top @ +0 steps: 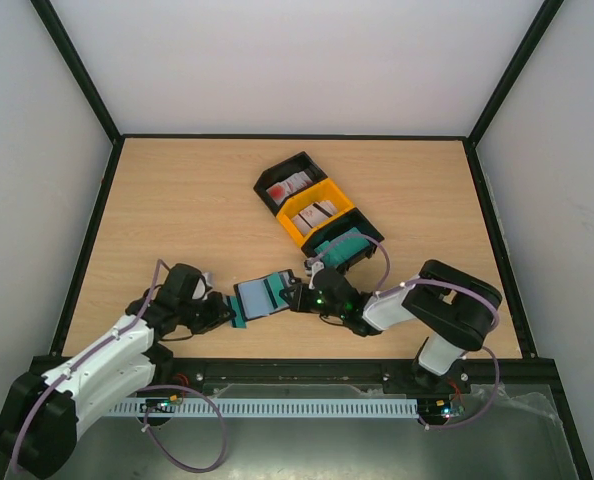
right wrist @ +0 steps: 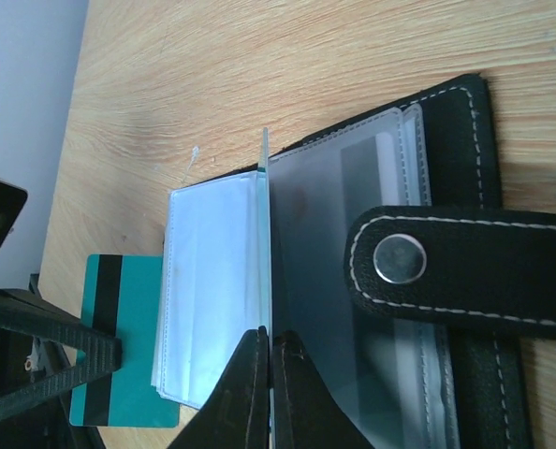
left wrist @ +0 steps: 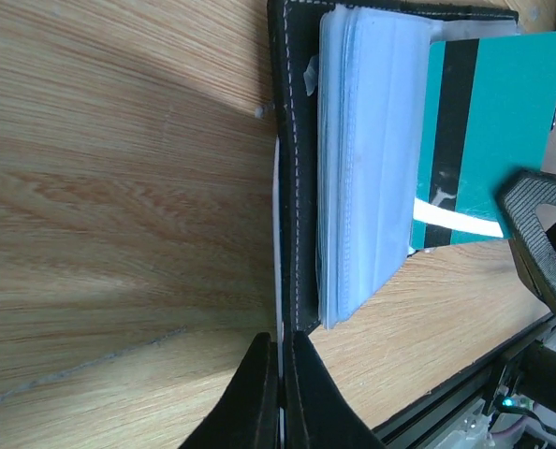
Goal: Put the credit cards into the card holder
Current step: Insert the credit card into the card holder.
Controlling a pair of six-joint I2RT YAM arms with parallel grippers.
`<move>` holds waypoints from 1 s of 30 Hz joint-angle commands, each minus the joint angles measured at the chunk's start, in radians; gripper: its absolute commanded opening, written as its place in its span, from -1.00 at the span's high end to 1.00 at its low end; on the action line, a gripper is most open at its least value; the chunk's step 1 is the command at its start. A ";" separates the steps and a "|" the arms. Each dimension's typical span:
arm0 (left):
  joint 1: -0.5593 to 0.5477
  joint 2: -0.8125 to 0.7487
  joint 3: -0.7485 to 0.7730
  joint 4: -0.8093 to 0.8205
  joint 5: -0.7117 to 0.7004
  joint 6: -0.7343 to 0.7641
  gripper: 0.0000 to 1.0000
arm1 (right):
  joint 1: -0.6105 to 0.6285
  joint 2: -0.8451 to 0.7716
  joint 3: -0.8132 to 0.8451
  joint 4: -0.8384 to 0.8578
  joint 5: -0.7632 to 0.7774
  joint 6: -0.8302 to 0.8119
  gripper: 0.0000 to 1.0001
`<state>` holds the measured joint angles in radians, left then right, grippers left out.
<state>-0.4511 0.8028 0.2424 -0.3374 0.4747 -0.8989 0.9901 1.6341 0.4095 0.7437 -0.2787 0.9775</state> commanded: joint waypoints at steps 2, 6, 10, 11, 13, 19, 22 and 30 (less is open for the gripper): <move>-0.004 0.025 -0.011 0.007 0.054 0.032 0.95 | 0.010 0.056 -0.027 0.116 -0.032 0.037 0.96; -0.003 0.046 -0.006 -0.004 0.046 0.054 0.95 | 0.009 0.083 -0.028 0.155 -0.048 0.075 0.96; -0.003 0.054 0.004 -0.022 0.019 0.067 0.95 | 0.009 0.107 -0.031 0.185 -0.058 0.119 0.96; -0.003 0.055 0.007 -0.027 0.015 0.069 0.95 | 0.008 0.115 -0.030 0.188 -0.059 0.127 0.96; -0.003 0.051 0.014 -0.045 0.005 0.070 0.95 | 0.007 0.133 -0.024 0.192 -0.064 0.142 0.96; -0.004 0.007 0.032 -0.113 -0.053 0.023 0.95 | 0.007 0.160 -0.008 0.182 -0.070 0.154 0.96; -0.004 -0.011 0.047 -0.135 -0.082 0.003 0.95 | 0.008 0.160 -0.007 0.171 -0.068 0.152 0.96; -0.023 -0.024 0.108 -0.192 -0.128 -0.016 0.95 | 0.008 0.168 0.021 0.146 -0.092 0.137 0.88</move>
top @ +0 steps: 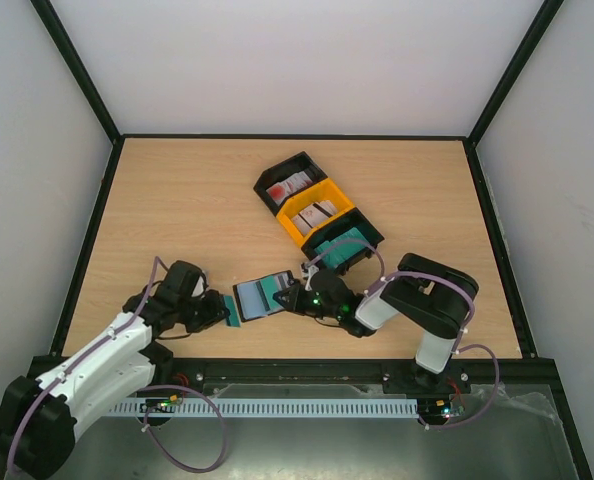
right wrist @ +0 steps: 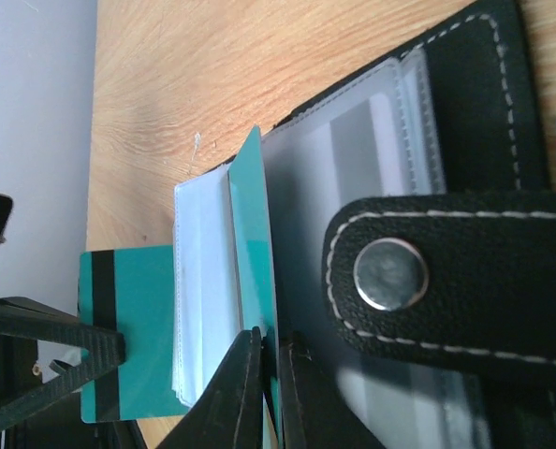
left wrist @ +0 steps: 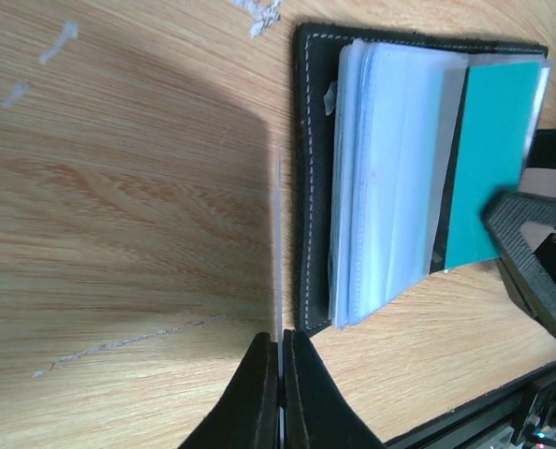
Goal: Put the credit cards into the card holder
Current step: Insert the credit card into the card holder.
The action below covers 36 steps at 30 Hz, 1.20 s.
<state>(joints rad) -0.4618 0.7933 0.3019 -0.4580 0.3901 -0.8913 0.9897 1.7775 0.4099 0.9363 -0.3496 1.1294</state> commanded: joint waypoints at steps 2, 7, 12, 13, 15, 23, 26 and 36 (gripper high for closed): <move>-0.016 -0.022 0.054 -0.072 -0.040 -0.026 0.95 | 0.009 0.026 0.025 -0.050 -0.030 -0.017 0.85; -0.023 0.009 0.058 -0.021 -0.008 -0.008 0.95 | 0.009 0.042 0.033 -0.050 -0.057 -0.013 0.81; -0.037 0.045 0.055 0.014 -0.002 -0.001 0.95 | 0.011 0.055 0.053 -0.058 -0.085 -0.015 0.78; -0.038 0.048 0.054 0.021 -0.003 -0.001 0.95 | 0.010 0.057 0.057 -0.062 -0.088 -0.016 0.78; -0.041 0.056 0.054 0.032 -0.003 -0.001 0.95 | 0.013 0.058 0.067 -0.076 -0.095 -0.022 0.78; -0.054 0.090 0.044 0.071 0.005 0.008 0.95 | 0.033 0.044 0.140 -0.244 -0.089 -0.086 0.76; -0.056 0.096 0.043 0.075 0.007 0.015 0.95 | 0.045 0.053 0.164 -0.271 -0.090 -0.099 0.72; -0.057 0.101 0.043 0.075 0.006 0.029 0.95 | 0.048 -0.061 0.219 -0.532 0.058 -0.186 0.24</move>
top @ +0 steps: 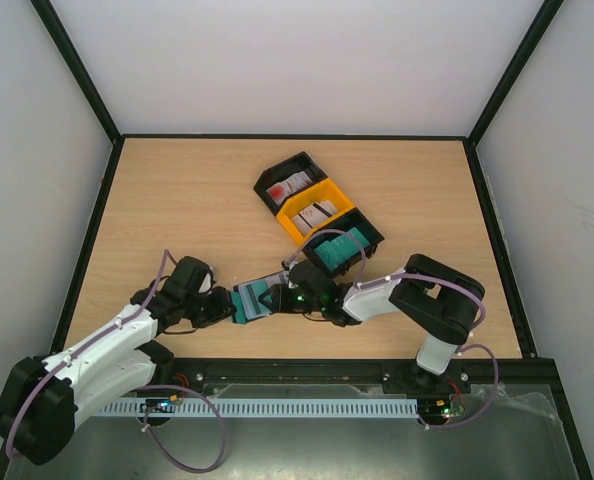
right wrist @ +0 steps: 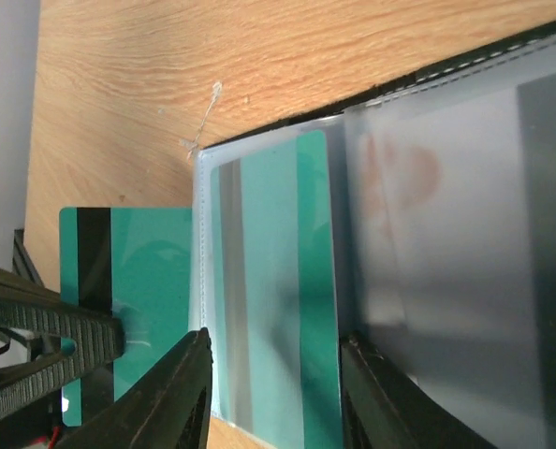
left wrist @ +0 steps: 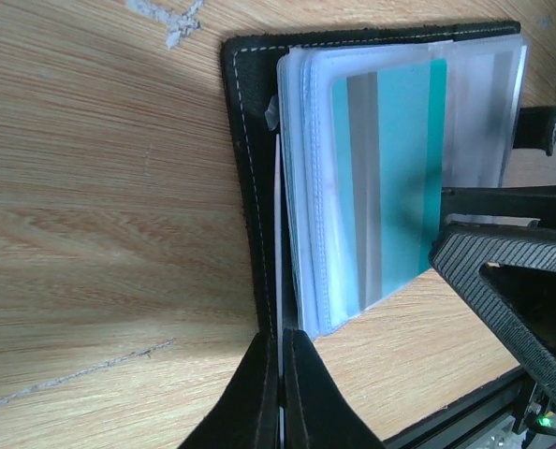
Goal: Put the credit cards into the card holder
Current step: Insert the credit card into the card holder.
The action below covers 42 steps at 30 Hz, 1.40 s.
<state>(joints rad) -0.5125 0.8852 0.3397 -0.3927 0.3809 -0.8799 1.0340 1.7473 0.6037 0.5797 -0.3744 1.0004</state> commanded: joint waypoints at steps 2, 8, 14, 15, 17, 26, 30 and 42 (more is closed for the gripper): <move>-0.005 0.013 0.009 0.011 0.016 0.021 0.95 | 0.008 -0.030 0.037 -0.198 0.092 -0.065 0.20; -0.006 0.014 0.006 0.020 0.024 0.026 0.95 | 0.045 -0.004 0.108 -0.300 0.146 -0.104 0.19; -0.009 0.028 0.006 0.035 0.035 0.035 0.95 | 0.100 0.055 0.218 -0.421 0.205 -0.160 0.23; -0.011 0.030 0.005 0.036 0.036 0.036 0.95 | 0.105 0.060 0.227 -0.431 0.209 -0.164 0.23; -0.012 0.030 0.005 0.035 0.034 0.036 0.95 | 0.108 0.059 0.236 -0.447 0.221 -0.168 0.23; -0.012 -0.036 0.080 -0.066 -0.108 0.025 0.95 | 0.106 -0.062 0.243 -0.531 0.392 -0.155 -0.10; -0.011 -0.061 0.131 -0.087 -0.159 0.020 0.95 | 0.105 -0.136 0.236 -0.558 0.465 -0.150 -0.17; -0.023 -0.104 0.026 0.397 -0.017 -0.122 0.95 | 0.060 -0.273 0.146 -0.710 0.585 -0.241 -0.17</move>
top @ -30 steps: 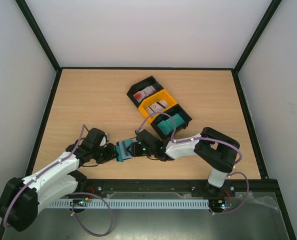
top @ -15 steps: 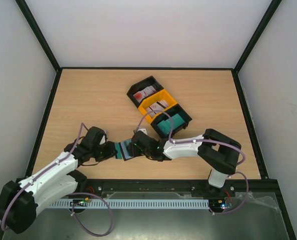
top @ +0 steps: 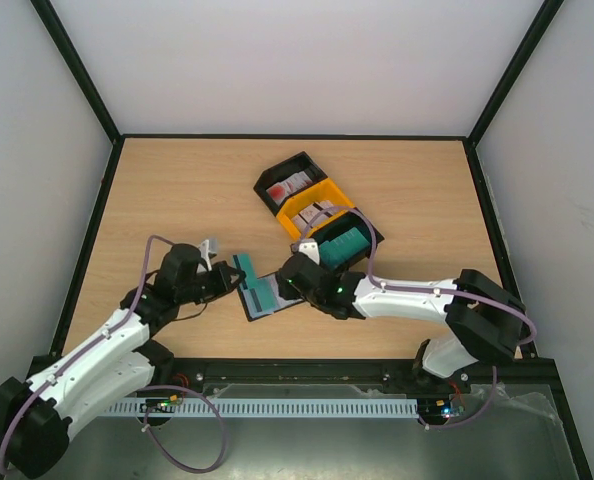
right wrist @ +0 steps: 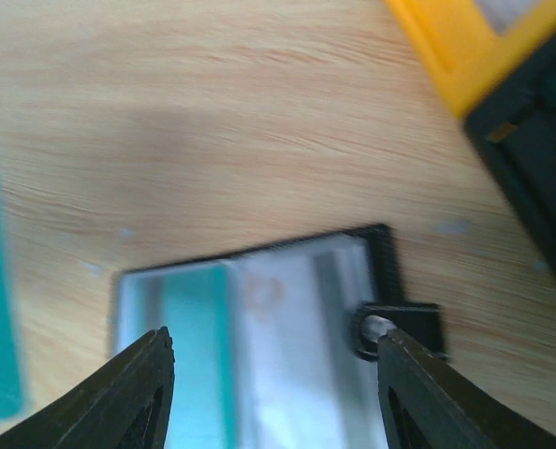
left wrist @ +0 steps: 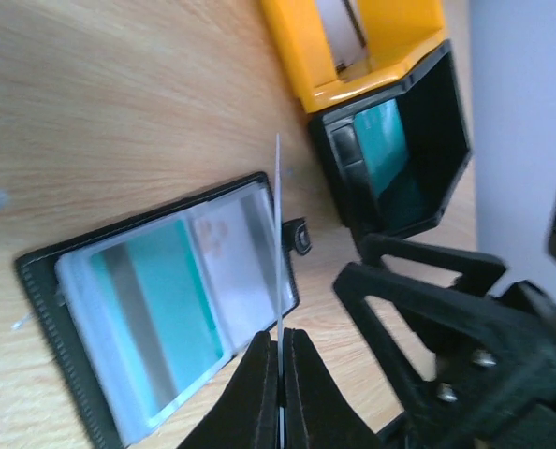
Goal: Put the credit cards into the card holder
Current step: Insert the credit card into the card holder.
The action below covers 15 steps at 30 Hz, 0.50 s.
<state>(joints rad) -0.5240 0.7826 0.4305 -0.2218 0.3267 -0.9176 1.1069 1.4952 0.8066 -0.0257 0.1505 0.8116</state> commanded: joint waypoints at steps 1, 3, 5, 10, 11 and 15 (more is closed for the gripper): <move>-0.018 0.004 -0.088 0.270 0.026 -0.108 0.95 | -0.013 -0.021 -0.068 -0.105 0.051 -0.066 -0.16; -0.034 0.017 -0.131 0.368 0.007 -0.146 0.95 | -0.012 -0.011 -0.081 -0.107 0.032 -0.090 -0.17; -0.054 0.052 -0.168 0.435 -0.018 -0.176 0.95 | -0.013 0.013 -0.079 -0.116 0.017 -0.104 -0.16; -0.098 0.141 -0.179 0.511 -0.058 -0.178 0.95 | -0.012 0.084 -0.055 -0.113 -0.025 -0.103 -0.11; -0.105 0.159 -0.185 0.528 -0.056 -0.182 0.95 | -0.013 0.098 -0.050 -0.111 -0.033 -0.102 -0.08; -0.127 0.206 -0.207 0.567 -0.063 -0.214 0.95 | -0.012 0.128 -0.047 -0.109 -0.038 -0.081 0.09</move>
<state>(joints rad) -0.6315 0.9535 0.2504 0.2447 0.2890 -1.0939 1.0950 1.5974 0.7383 -0.1074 0.1127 0.7223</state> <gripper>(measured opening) 0.028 0.493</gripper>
